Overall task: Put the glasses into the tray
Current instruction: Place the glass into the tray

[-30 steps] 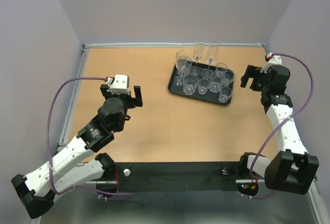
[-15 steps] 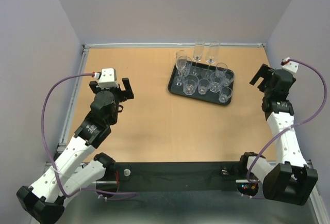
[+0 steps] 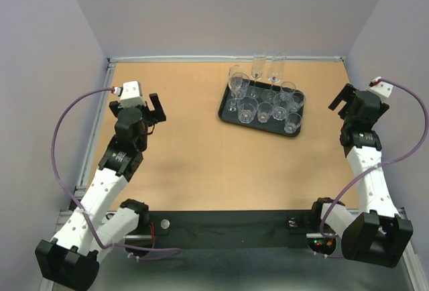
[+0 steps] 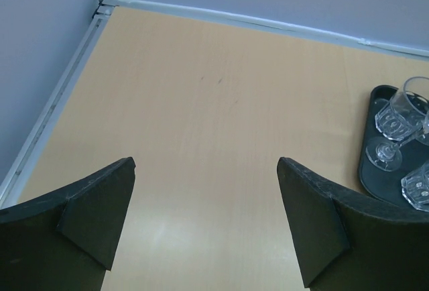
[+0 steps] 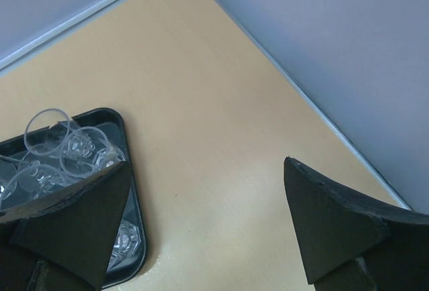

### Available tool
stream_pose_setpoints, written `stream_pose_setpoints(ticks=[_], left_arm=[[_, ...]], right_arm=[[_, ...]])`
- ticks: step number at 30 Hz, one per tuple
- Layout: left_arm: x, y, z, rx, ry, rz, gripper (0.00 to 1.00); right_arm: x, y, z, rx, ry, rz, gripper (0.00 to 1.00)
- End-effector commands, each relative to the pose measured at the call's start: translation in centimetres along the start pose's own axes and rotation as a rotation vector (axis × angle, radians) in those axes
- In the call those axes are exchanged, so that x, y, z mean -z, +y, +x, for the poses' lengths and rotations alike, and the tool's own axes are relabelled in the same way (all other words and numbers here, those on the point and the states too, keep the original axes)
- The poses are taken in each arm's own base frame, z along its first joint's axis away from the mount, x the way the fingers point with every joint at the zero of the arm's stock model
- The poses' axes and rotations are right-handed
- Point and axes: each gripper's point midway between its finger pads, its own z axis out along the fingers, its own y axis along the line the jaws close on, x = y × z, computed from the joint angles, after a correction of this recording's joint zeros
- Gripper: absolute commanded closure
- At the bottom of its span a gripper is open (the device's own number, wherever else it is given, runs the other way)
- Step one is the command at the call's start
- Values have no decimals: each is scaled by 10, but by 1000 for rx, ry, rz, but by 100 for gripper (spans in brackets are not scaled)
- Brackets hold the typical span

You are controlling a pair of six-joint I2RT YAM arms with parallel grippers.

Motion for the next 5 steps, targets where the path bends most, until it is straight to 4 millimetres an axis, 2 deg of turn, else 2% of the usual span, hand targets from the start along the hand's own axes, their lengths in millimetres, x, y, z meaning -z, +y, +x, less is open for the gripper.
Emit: stream_pose_setpoints(ticks=[1,5], left_arm=[[-5,-3,-3,24,-21,21,1],[-7,-3,0,18,-11,19,1]], right_arm=[[0,-5,-9,-19,-54,20,0],[0,-5,-9,21,-57,9,0]])
